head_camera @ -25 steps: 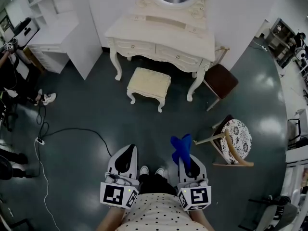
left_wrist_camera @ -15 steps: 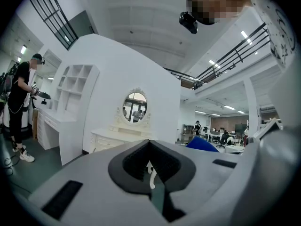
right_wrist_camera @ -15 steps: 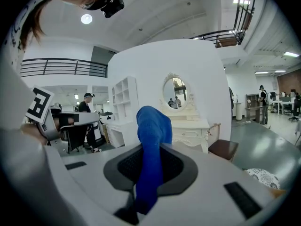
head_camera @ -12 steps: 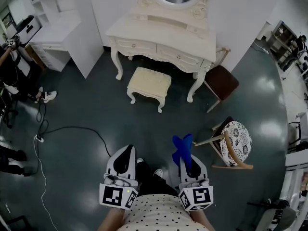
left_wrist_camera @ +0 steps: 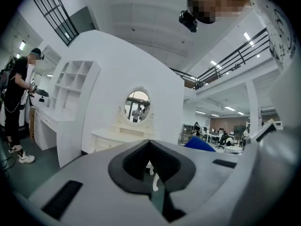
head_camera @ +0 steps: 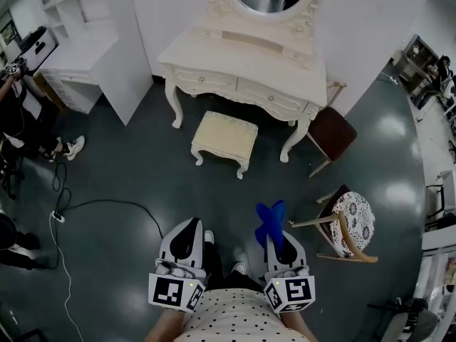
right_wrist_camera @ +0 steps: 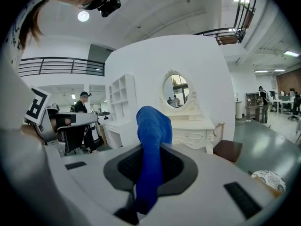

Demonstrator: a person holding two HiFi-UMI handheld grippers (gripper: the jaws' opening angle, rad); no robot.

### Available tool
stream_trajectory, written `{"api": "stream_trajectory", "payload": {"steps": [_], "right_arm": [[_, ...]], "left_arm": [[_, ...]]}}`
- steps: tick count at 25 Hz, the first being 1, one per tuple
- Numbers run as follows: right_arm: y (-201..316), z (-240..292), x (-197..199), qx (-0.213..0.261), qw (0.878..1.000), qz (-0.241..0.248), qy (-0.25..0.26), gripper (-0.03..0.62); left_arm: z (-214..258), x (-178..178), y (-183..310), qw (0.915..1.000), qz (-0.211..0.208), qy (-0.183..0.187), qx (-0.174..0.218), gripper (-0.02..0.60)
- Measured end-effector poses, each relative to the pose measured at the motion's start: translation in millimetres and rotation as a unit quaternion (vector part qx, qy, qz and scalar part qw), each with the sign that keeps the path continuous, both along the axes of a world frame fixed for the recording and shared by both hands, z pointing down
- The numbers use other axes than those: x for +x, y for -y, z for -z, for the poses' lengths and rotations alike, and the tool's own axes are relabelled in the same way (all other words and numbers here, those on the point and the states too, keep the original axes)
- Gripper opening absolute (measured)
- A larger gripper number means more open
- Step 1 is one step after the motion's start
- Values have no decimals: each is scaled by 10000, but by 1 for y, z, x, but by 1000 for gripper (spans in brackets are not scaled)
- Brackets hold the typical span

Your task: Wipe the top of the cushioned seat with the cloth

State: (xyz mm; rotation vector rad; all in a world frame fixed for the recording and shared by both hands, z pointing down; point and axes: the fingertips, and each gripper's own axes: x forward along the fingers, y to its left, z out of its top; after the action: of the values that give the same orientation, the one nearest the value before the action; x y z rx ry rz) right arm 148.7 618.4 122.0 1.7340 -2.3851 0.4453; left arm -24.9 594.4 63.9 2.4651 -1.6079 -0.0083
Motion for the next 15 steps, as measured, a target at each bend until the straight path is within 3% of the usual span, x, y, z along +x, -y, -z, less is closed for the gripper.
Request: {"api": "stream_trajectory", "payload": {"steps": [15], "right_arm": [[110, 5, -74, 44, 9984, -553, -56, 61]], "left_arm": [[3, -73, 126, 9988, -484, 14, 7, -8]]}}
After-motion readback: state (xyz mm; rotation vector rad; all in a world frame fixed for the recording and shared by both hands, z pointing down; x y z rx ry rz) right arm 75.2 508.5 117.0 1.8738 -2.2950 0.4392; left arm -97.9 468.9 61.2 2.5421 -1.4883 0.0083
